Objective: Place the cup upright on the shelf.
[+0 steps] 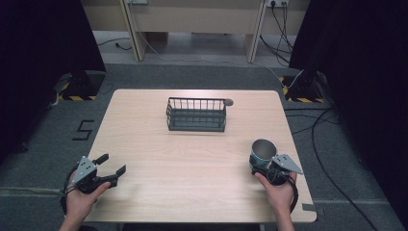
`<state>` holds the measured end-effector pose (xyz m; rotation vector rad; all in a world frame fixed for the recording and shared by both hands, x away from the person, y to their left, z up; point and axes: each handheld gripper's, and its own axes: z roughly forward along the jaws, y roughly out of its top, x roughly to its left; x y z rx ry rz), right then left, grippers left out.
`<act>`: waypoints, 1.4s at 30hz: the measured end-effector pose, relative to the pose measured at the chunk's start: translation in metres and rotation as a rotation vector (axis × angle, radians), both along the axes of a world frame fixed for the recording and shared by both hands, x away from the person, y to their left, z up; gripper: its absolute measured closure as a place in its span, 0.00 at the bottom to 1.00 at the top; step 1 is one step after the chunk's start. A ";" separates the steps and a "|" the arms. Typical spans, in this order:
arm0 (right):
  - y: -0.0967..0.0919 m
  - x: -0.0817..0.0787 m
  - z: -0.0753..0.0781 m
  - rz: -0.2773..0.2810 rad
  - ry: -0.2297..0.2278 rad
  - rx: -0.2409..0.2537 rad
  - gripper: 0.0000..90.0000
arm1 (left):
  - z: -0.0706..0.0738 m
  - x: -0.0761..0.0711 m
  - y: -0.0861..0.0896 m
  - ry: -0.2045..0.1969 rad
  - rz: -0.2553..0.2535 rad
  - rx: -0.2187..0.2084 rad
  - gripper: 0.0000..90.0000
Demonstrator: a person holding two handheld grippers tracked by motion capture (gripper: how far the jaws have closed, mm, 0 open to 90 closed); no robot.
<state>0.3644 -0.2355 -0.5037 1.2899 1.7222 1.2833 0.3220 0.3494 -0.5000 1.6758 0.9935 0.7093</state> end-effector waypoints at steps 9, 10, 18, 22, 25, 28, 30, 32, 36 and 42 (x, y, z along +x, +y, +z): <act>-0.001 -0.001 -0.001 0.008 -0.014 -0.008 0.19 | 0.000 0.000 0.000 -0.001 -0.002 -0.001 0.16; -0.001 -0.002 -0.001 0.010 -0.016 -0.008 0.19 | 0.000 0.000 0.000 0.000 -0.003 -0.001 0.16; 0.000 -0.004 0.005 0.013 -0.030 0.043 0.19 | 0.000 0.000 0.000 0.000 -0.004 -0.002 0.16; 0.001 -0.005 0.007 0.009 -0.041 0.042 0.19 | 0.000 0.000 0.000 -0.001 -0.005 -0.003 0.16; 0.001 -0.006 0.009 0.006 -0.056 0.019 0.19 | 0.000 0.000 0.000 -0.001 -0.005 0.002 0.16; 0.002 -0.006 0.011 0.003 -0.061 0.018 0.19 | 0.000 0.000 -0.001 -0.002 -0.005 0.001 0.16; 0.002 -0.006 0.011 0.003 -0.067 0.017 0.19 | 0.000 0.000 -0.001 -0.002 -0.005 0.003 0.16; 0.002 -0.006 0.013 0.002 -0.068 0.017 0.19 | 0.000 0.000 -0.001 -0.003 -0.005 0.003 0.16; 0.005 -0.007 0.016 0.019 -0.071 0.018 0.19 | 0.000 0.000 0.000 -0.001 -0.003 0.006 0.16; 0.012 -0.006 0.022 0.037 -0.081 0.012 0.19 | 0.000 0.000 0.000 -0.001 0.000 0.006 0.16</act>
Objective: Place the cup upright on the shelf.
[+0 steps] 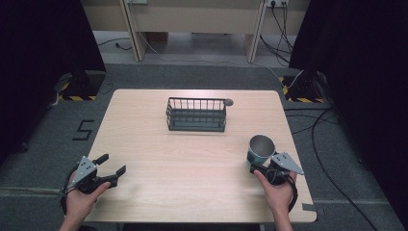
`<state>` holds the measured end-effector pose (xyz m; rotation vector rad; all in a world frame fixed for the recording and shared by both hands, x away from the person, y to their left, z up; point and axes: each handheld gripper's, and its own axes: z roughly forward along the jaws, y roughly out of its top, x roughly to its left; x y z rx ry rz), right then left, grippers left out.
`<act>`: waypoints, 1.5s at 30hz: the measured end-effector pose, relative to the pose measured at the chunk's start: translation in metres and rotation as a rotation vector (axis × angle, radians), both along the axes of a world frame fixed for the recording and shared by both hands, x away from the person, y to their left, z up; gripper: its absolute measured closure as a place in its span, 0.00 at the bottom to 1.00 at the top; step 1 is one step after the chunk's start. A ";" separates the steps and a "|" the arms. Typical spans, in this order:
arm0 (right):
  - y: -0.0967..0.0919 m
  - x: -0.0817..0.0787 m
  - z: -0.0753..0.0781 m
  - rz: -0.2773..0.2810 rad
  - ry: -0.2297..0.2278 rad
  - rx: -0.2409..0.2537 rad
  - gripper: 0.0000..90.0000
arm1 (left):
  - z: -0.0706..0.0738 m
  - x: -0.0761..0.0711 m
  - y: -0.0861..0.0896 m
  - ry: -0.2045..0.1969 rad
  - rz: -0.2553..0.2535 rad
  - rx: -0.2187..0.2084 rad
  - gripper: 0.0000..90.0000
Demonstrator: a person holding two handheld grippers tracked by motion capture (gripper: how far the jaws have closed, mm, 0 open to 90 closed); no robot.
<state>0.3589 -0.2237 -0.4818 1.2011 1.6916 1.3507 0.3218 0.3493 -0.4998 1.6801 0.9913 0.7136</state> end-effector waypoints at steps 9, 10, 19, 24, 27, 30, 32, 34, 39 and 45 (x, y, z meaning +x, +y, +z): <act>0.010 0.006 0.009 0.009 -0.026 -0.007 0.19 | 0.000 0.000 0.000 0.002 0.000 -0.004 0.16; 0.011 0.007 0.010 0.007 -0.023 -0.006 0.19 | 0.000 0.000 0.000 0.001 0.000 -0.004 0.16; 0.014 0.010 0.015 0.011 -0.030 -0.014 0.19 | 0.000 0.000 0.000 0.000 0.000 -0.005 0.16; 0.017 0.012 0.019 0.016 -0.040 -0.012 0.19 | 0.000 0.000 0.000 0.000 0.001 -0.004 0.16; 0.020 0.014 0.022 0.022 -0.044 -0.011 0.19 | 0.000 0.000 0.000 0.001 0.000 -0.004 0.16; 0.023 0.016 0.025 0.029 -0.050 -0.012 0.19 | 0.000 0.000 0.000 0.000 0.000 -0.005 0.16; 0.025 0.018 0.027 0.034 -0.051 -0.016 0.19 | 0.000 0.000 0.000 0.002 -0.001 -0.005 0.16; 0.028 0.020 0.029 0.040 -0.052 -0.016 0.19 | 0.000 0.000 0.000 0.002 -0.001 -0.006 0.16; 0.033 0.024 0.031 0.048 -0.059 -0.015 0.19 | 0.000 0.000 0.000 0.002 -0.002 -0.007 0.16; 0.039 0.028 0.036 0.059 -0.074 -0.011 0.19 | 0.000 0.000 0.000 0.000 -0.002 -0.006 0.16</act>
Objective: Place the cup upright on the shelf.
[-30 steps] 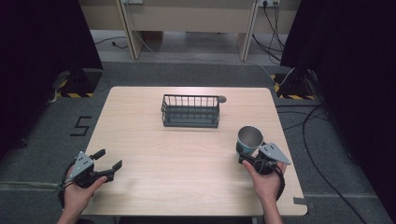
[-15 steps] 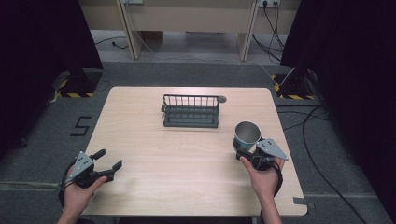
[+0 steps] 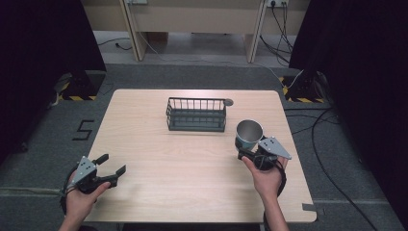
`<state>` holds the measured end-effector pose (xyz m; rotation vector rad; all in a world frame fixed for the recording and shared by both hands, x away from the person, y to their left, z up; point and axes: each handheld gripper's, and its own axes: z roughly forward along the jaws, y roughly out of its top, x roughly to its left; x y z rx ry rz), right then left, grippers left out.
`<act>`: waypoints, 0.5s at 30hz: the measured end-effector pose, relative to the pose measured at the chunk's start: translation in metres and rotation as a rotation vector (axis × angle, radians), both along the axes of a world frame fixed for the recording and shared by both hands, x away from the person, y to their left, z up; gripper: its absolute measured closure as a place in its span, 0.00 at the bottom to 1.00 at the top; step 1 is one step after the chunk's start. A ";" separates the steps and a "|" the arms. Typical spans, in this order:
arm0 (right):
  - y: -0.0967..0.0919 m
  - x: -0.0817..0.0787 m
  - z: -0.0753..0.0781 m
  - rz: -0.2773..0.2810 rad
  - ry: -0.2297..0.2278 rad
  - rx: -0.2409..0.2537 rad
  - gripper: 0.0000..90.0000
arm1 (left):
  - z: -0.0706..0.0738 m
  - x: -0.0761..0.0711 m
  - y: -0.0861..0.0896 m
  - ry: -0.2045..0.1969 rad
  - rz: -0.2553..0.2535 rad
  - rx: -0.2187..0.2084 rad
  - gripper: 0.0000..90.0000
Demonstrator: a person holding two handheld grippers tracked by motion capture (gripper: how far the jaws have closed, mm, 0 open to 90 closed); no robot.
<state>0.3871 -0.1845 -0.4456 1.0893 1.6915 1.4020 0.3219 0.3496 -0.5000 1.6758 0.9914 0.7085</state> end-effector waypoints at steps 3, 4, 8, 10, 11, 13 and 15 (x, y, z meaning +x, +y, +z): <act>0.002 0.003 0.002 0.005 -0.004 0.003 0.19 | 0.000 0.000 0.000 0.000 0.000 0.001 0.16; 0.004 0.004 0.003 0.006 -0.004 0.002 0.19 | 0.000 0.000 0.000 0.000 0.000 0.001 0.16; 0.007 0.008 0.005 0.012 -0.008 0.003 0.19 | 0.000 0.000 0.000 0.000 -0.001 -0.001 0.16; 0.009 0.009 0.006 0.014 -0.009 0.003 0.19 | 0.000 0.000 0.000 0.000 -0.001 -0.001 0.16; 0.010 0.010 0.007 0.015 -0.003 0.007 0.19 | 0.000 0.000 0.000 0.001 -0.001 -0.001 0.16; 0.011 0.011 0.008 0.017 -0.007 0.002 0.19 | 0.000 0.000 0.000 0.001 -0.001 -0.001 0.16; 0.012 0.013 0.008 0.017 -0.008 0.002 0.19 | 0.000 0.000 0.000 -0.001 -0.001 -0.001 0.16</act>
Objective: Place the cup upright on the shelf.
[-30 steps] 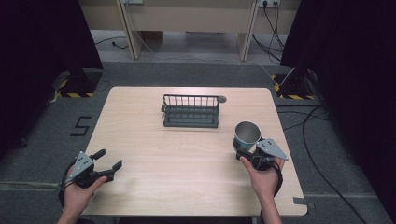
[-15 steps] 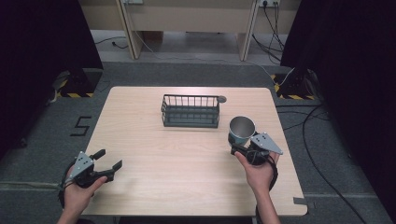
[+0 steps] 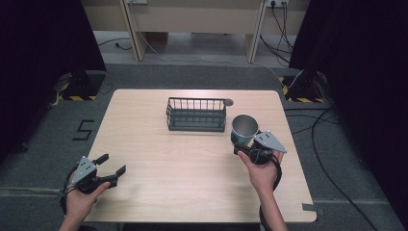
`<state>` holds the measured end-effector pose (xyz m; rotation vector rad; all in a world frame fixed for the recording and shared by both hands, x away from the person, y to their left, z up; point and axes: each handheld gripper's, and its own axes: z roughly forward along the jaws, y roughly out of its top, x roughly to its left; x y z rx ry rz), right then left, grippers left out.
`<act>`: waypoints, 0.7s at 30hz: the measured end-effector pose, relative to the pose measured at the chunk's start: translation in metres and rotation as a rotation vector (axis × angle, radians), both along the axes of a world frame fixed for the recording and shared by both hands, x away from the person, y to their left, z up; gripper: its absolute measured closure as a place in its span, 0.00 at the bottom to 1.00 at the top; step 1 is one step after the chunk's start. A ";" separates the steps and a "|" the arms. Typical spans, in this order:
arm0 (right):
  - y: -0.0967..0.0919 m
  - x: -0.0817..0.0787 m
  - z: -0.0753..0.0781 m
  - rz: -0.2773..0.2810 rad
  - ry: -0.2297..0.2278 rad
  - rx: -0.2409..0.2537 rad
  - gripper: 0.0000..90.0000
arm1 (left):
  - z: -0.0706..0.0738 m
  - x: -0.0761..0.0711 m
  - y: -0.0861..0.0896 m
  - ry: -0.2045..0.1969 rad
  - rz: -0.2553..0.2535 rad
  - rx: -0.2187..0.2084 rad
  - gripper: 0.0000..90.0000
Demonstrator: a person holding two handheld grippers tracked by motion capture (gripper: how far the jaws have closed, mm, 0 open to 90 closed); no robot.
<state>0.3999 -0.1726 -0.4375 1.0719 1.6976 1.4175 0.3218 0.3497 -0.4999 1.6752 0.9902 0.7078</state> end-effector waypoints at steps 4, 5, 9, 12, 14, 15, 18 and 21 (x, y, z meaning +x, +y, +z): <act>0.002 0.003 0.001 -0.002 0.004 0.000 0.19 | 0.000 0.000 0.000 0.000 -0.001 0.000 0.16; 0.003 0.004 0.001 -0.001 0.004 0.001 0.19 | 0.000 0.000 0.000 0.000 -0.001 0.001 0.16; 0.007 0.007 0.003 0.004 0.004 0.004 0.19 | 0.000 0.000 0.000 0.000 0.000 0.001 0.16; 0.009 0.010 0.005 0.007 0.000 -0.002 0.19 | 0.000 0.000 0.000 0.000 -0.001 0.001 0.16; 0.011 0.012 0.006 0.009 0.000 0.002 0.19 | 0.000 0.000 0.000 0.000 0.000 0.001 0.16; 0.012 0.013 0.006 0.011 -0.001 0.005 0.19 | 0.000 0.000 0.000 0.000 0.000 0.001 0.16; 0.015 0.016 0.008 0.015 -0.002 0.005 0.19 | 0.000 0.000 0.000 0.001 0.000 0.001 0.16; 0.019 0.018 0.010 0.020 -0.002 0.005 0.19 | 0.000 0.000 0.000 -0.001 0.000 0.001 0.17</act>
